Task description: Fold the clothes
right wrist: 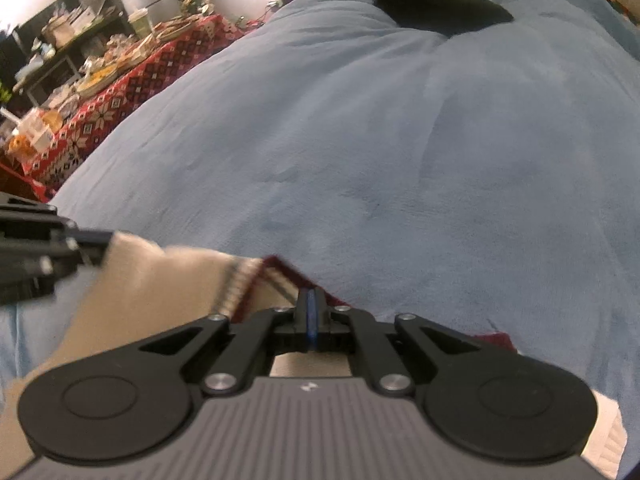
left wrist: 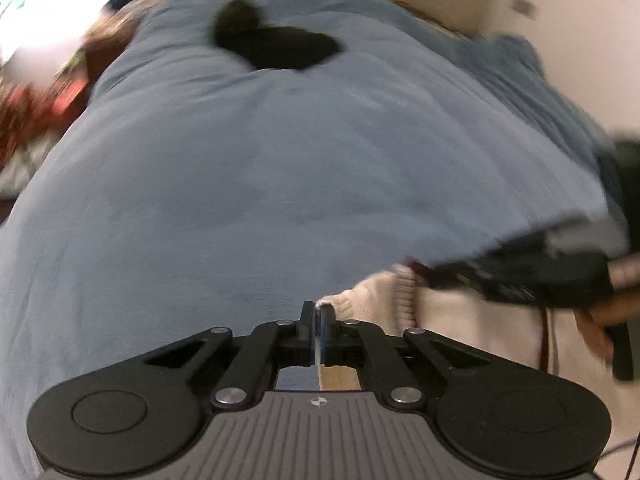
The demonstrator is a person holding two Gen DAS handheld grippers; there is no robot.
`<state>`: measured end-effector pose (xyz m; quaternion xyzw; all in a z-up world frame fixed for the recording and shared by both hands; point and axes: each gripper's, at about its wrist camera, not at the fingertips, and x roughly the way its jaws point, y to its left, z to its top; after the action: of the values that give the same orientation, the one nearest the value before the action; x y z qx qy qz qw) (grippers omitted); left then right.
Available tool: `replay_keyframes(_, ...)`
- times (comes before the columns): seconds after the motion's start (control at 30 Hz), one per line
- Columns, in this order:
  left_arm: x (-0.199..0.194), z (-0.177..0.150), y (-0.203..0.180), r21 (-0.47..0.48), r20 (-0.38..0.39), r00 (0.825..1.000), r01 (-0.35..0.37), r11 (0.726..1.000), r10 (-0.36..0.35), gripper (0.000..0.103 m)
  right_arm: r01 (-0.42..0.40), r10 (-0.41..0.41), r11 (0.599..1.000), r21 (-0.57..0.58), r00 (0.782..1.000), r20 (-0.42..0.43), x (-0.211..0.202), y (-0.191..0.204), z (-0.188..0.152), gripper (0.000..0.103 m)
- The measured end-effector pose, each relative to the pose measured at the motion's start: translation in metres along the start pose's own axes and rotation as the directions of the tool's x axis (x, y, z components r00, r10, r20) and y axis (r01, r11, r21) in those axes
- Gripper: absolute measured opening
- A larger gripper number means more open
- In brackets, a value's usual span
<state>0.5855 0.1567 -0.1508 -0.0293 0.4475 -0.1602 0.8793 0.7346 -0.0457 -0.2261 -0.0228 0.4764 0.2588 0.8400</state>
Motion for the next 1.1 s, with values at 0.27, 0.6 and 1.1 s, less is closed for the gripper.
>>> replay_keyframes(0.27, 0.025, -0.005, 0.030, -0.083, -0.063, 0.998, 0.004, 0.997, -0.009, 0.002, -0.080, 0.080, 0.997, 0.001, 0.996, 0.033, -0.002, 0.014, 0.002, 0.000)
replay_keyframes(0.6, 0.031, -0.008, 0.057, -0.226, -0.096, 0.987, 0.104, 0.969, -0.128, 0.013, -0.116, 0.115, 0.987, -0.112, 0.993, -0.019, 0.024, 0.049, 0.010, 0.000)
replay_keyframes(1.1, -0.013, -0.001, 0.056, -0.123, -0.108, 0.991, 0.059, 0.991, -0.073, 0.044, 0.119, -0.120, 0.992, 0.047, 0.992, 0.036, -0.118, -0.067, -0.020, 0.008)
